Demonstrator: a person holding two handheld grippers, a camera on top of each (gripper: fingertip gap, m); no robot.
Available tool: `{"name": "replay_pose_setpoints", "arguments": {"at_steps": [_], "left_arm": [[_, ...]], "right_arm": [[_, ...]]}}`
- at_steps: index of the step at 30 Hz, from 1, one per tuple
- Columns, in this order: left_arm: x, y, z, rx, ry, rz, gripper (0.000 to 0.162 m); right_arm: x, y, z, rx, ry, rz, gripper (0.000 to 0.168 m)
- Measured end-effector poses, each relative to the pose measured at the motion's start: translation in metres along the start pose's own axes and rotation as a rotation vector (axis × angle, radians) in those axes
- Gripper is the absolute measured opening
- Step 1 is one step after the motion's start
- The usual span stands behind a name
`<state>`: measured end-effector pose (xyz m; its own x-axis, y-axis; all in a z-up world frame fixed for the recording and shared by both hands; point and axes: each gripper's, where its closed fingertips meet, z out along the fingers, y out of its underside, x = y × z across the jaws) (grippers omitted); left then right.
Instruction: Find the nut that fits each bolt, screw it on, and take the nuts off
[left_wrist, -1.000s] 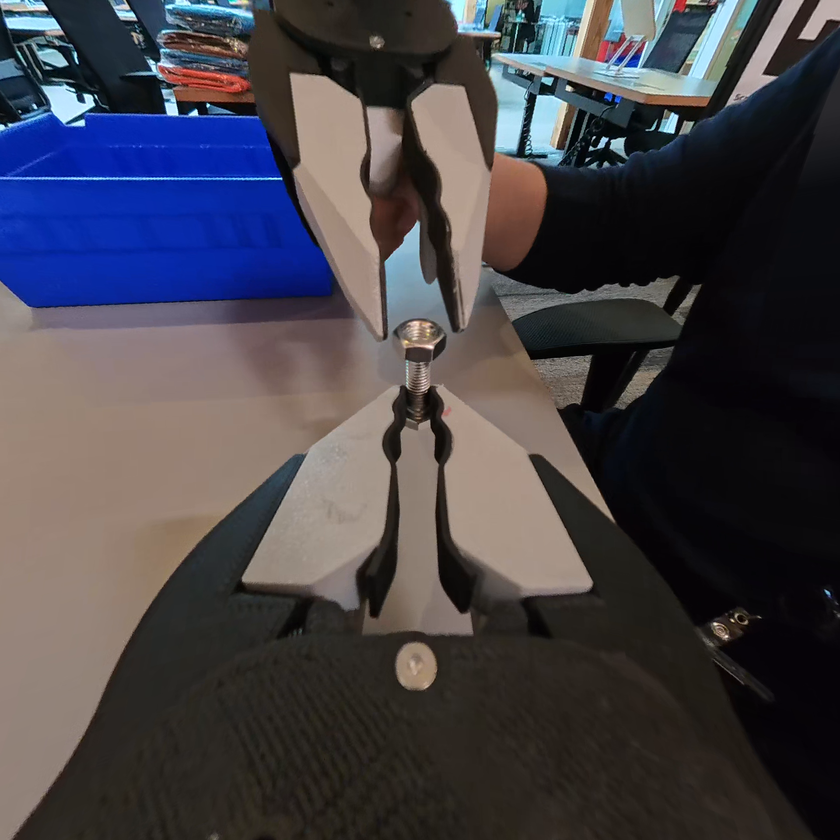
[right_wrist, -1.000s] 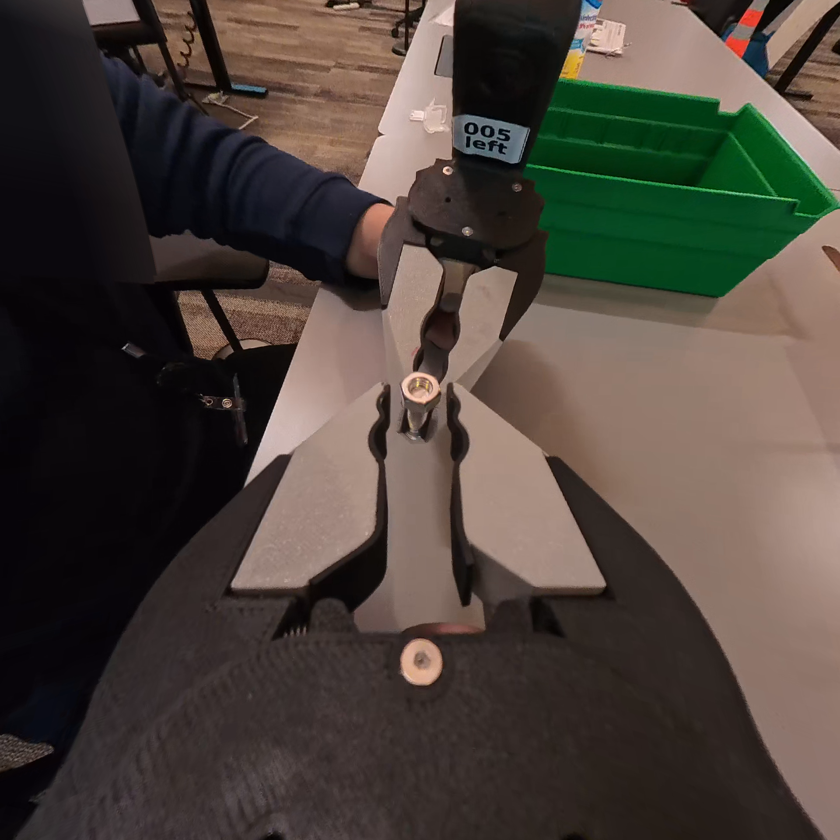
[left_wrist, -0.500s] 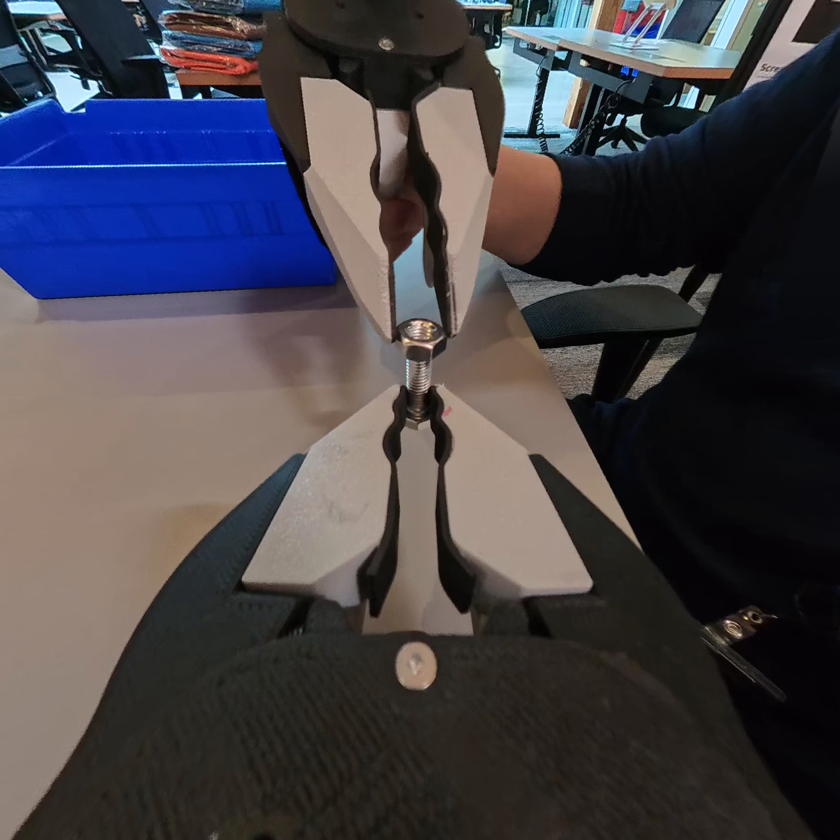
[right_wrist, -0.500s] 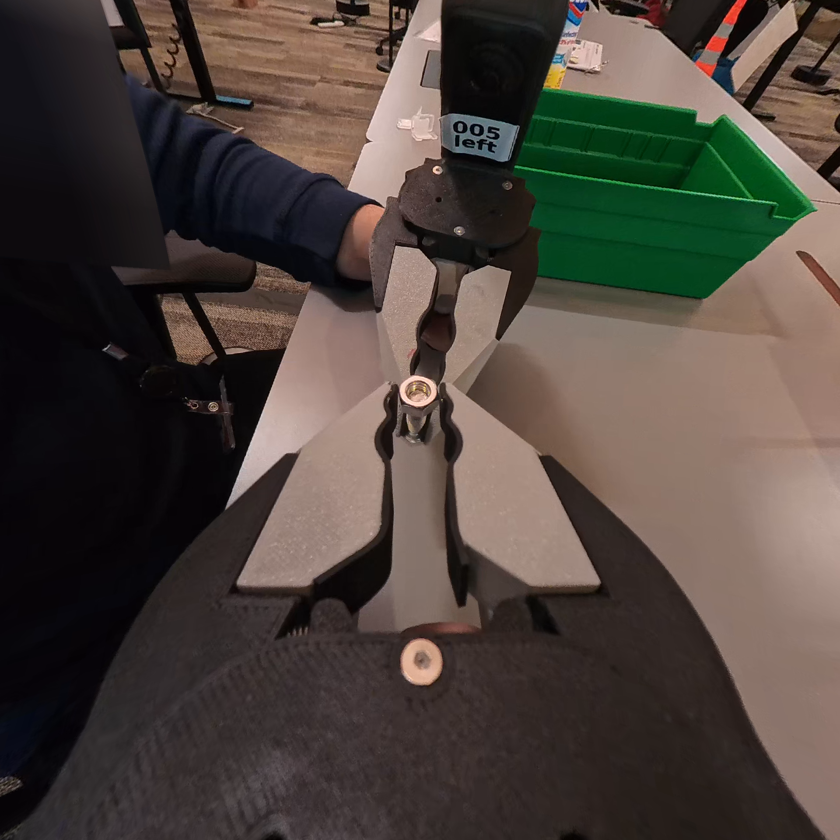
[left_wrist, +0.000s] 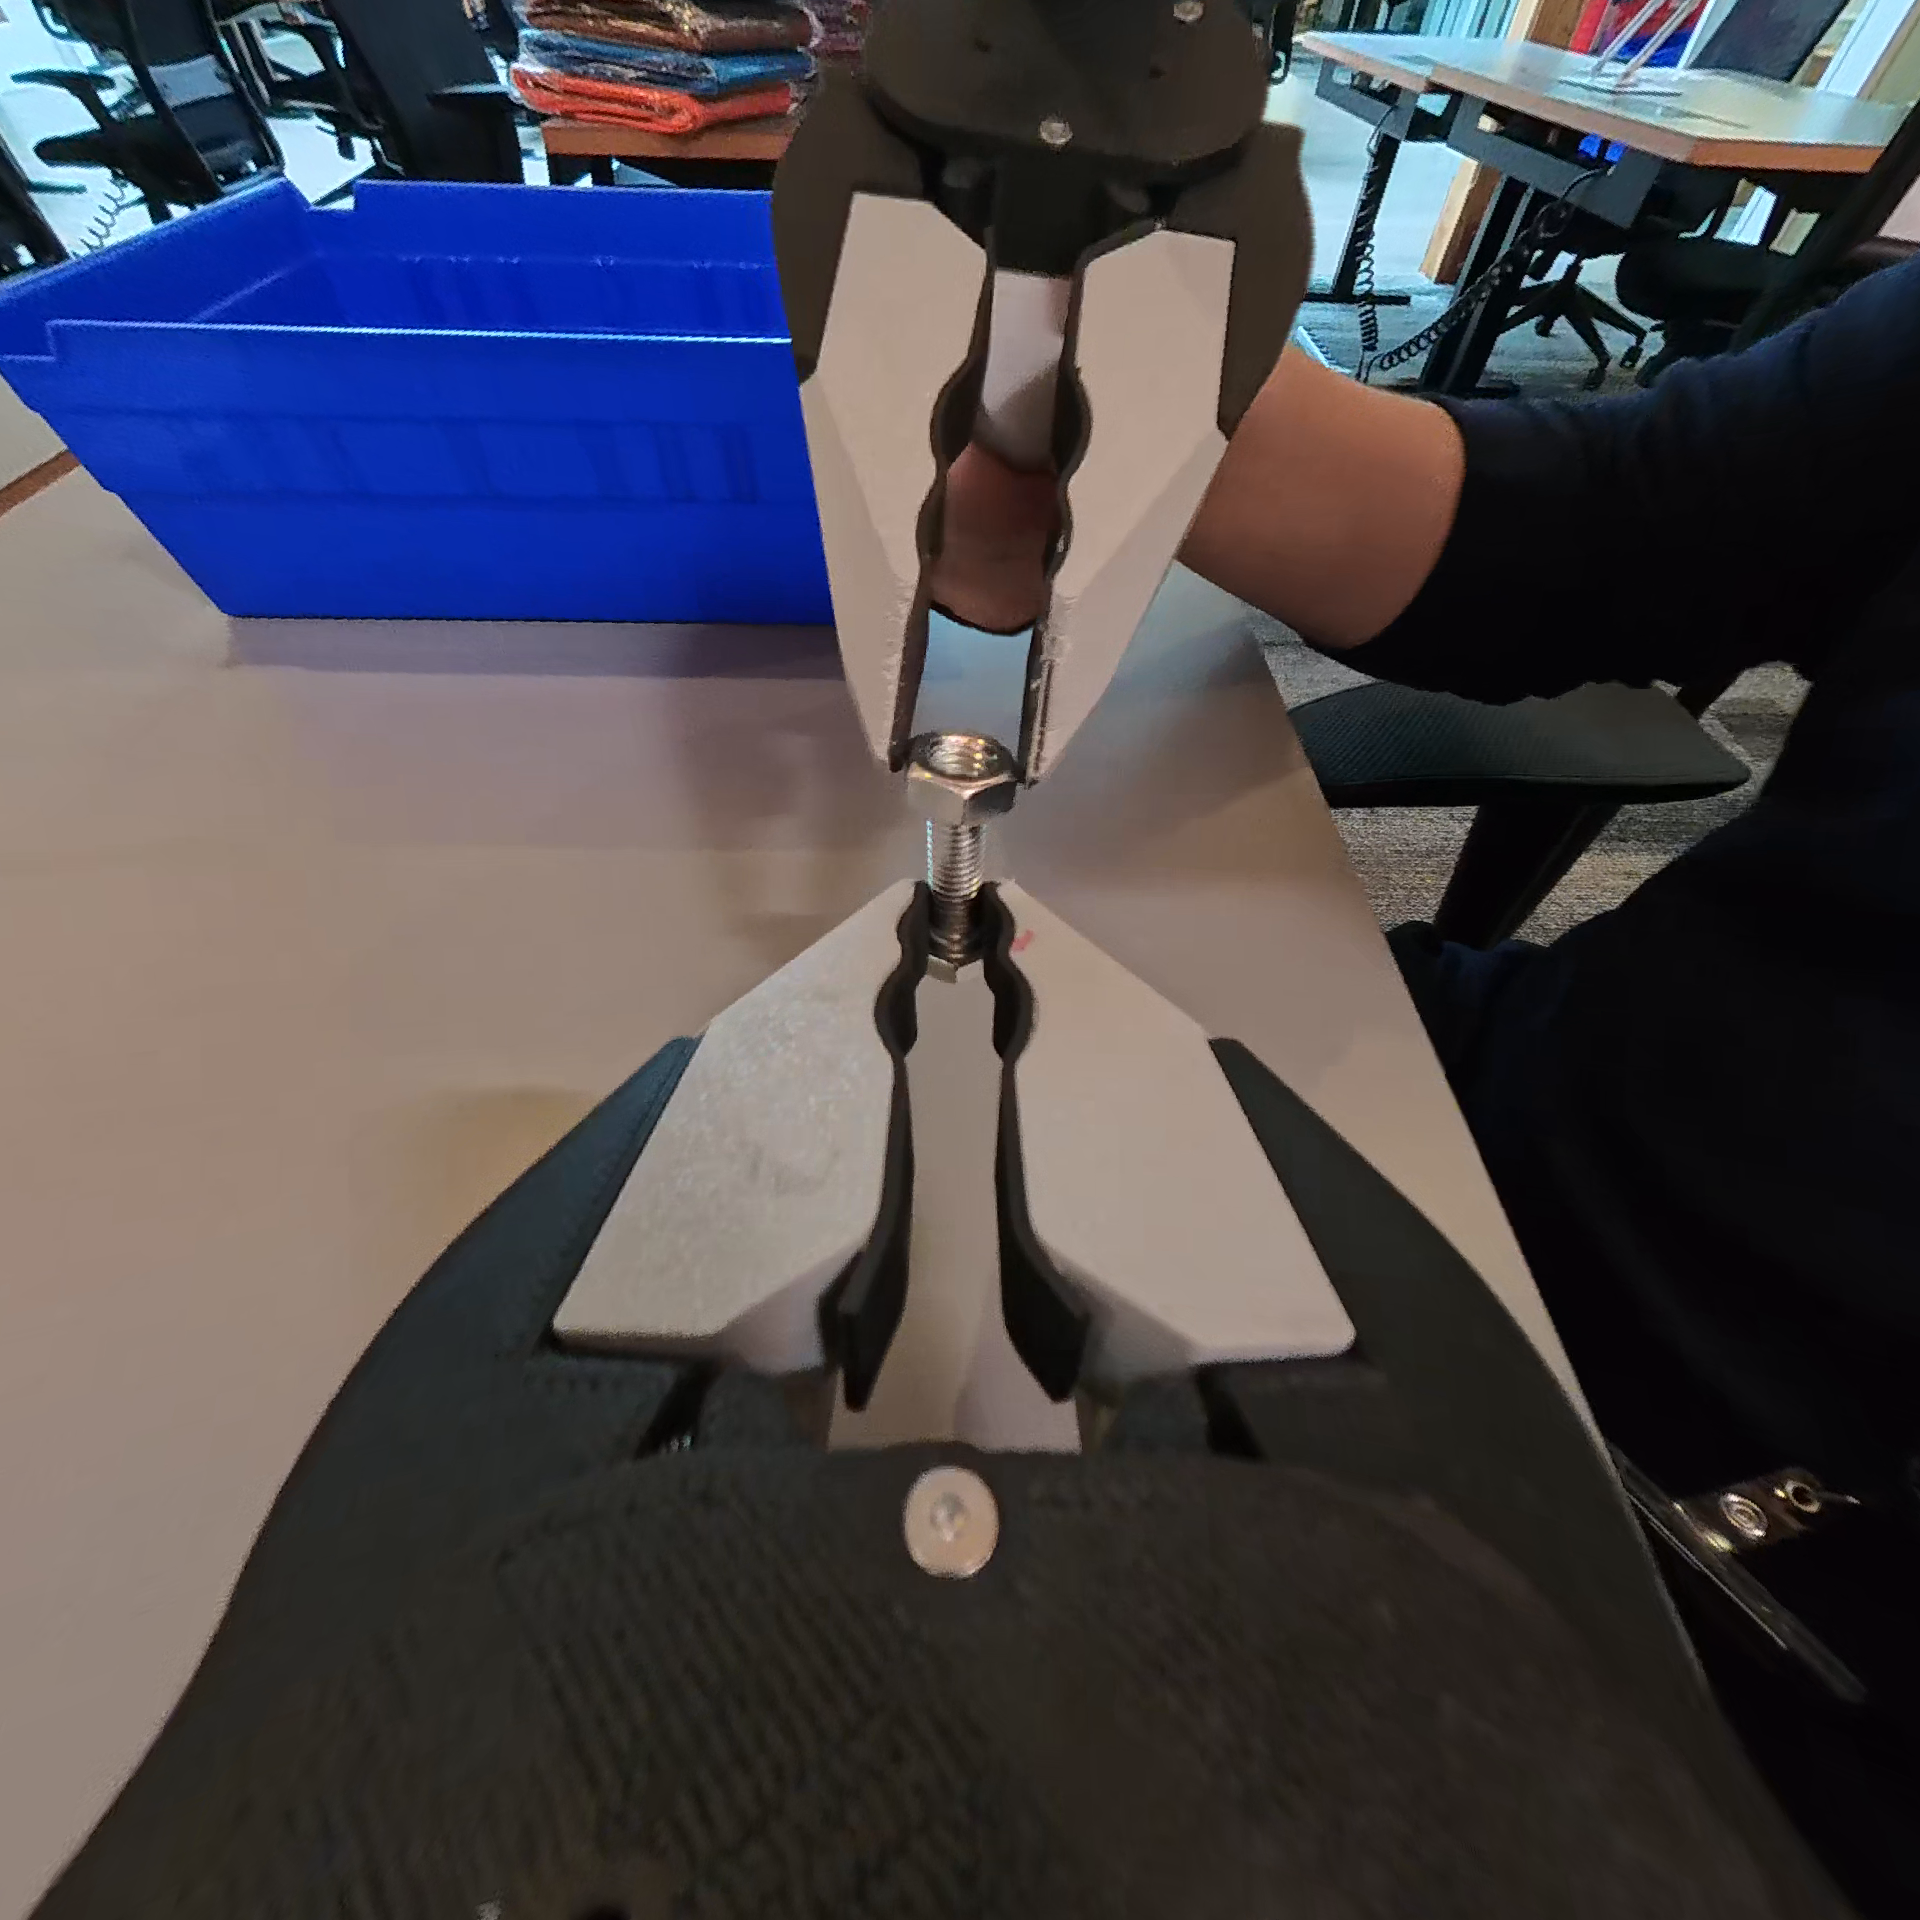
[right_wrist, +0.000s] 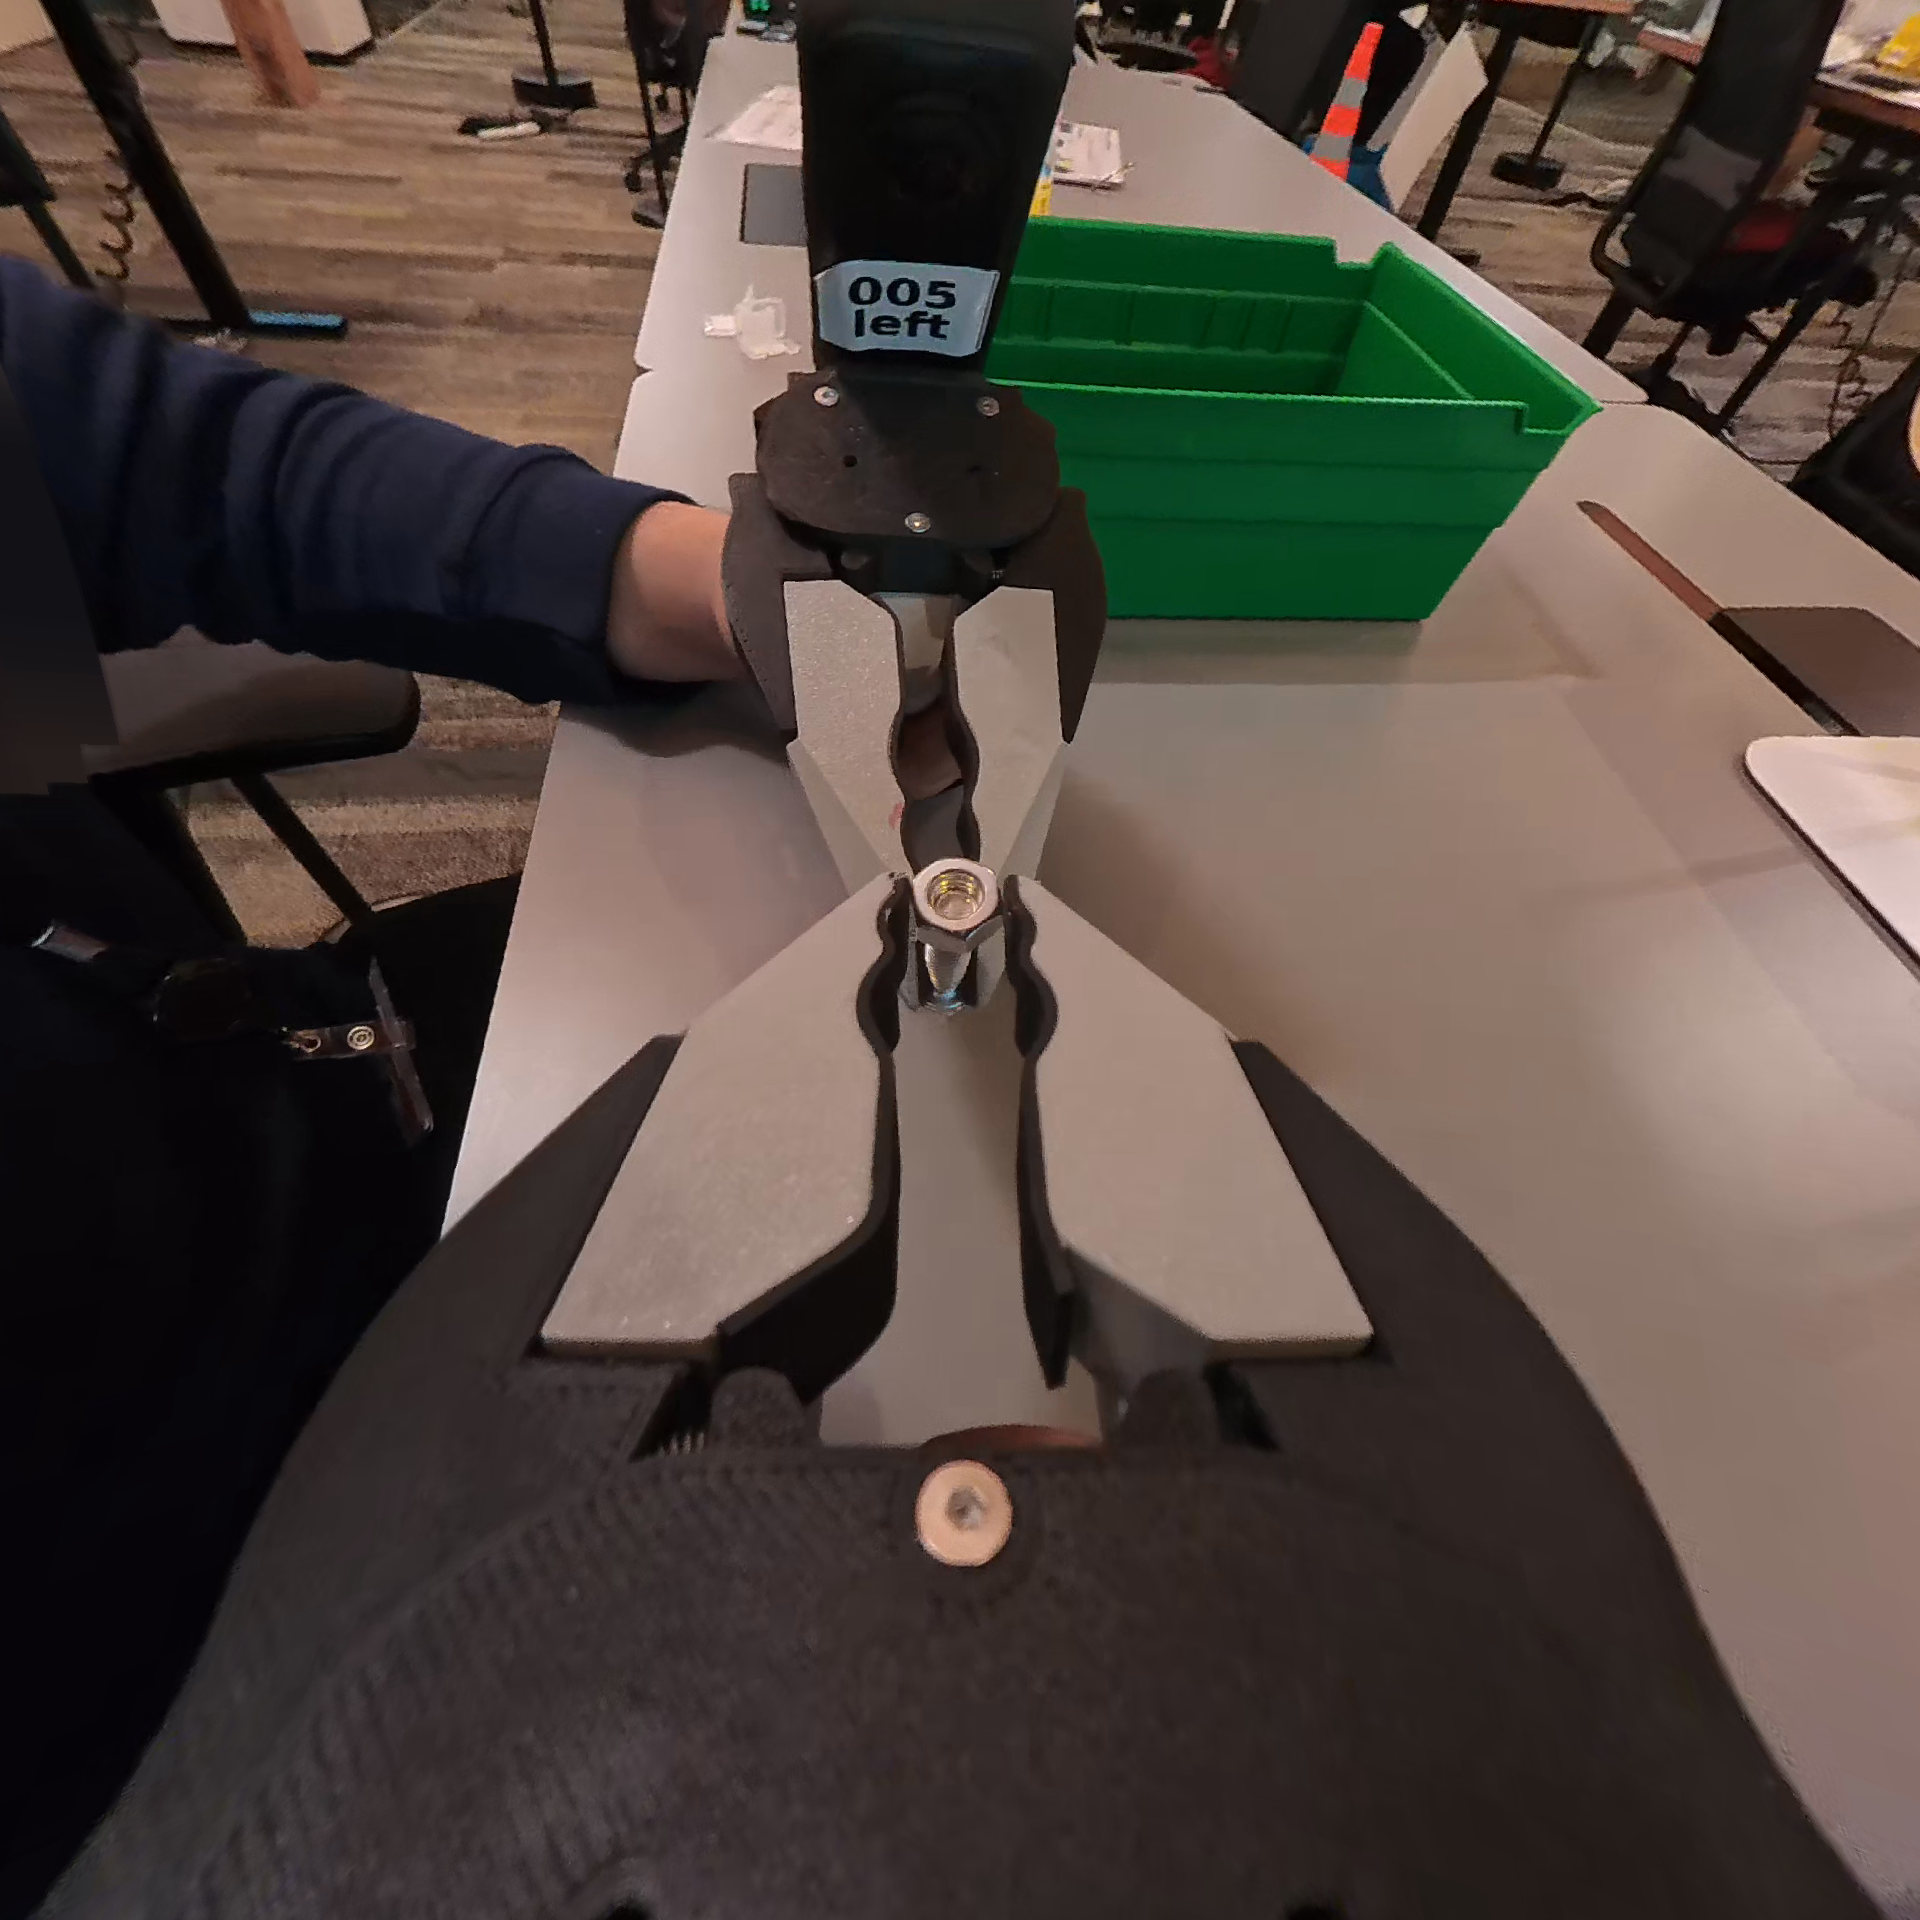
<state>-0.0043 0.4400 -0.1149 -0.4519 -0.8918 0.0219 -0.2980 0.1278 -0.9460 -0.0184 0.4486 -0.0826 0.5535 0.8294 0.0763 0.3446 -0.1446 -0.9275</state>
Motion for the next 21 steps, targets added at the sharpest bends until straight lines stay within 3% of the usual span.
{"name": "replay_pose_setpoints", "arguments": {"at_steps": [14, 21], "left_arm": [[-0.012, 0.009, 0.002, -0.053, -0.073, -0.004, 0.007], [-0.016, 0.012, 0.002, -0.066, -0.088, -0.021, 0.007]], "right_arm": [[0.011, 0.011, 0.005, -0.18, 0.057, 0.112, 0.015], [0.014, 0.013, 0.006, -0.176, 0.118, 0.206, 0.015]]}}
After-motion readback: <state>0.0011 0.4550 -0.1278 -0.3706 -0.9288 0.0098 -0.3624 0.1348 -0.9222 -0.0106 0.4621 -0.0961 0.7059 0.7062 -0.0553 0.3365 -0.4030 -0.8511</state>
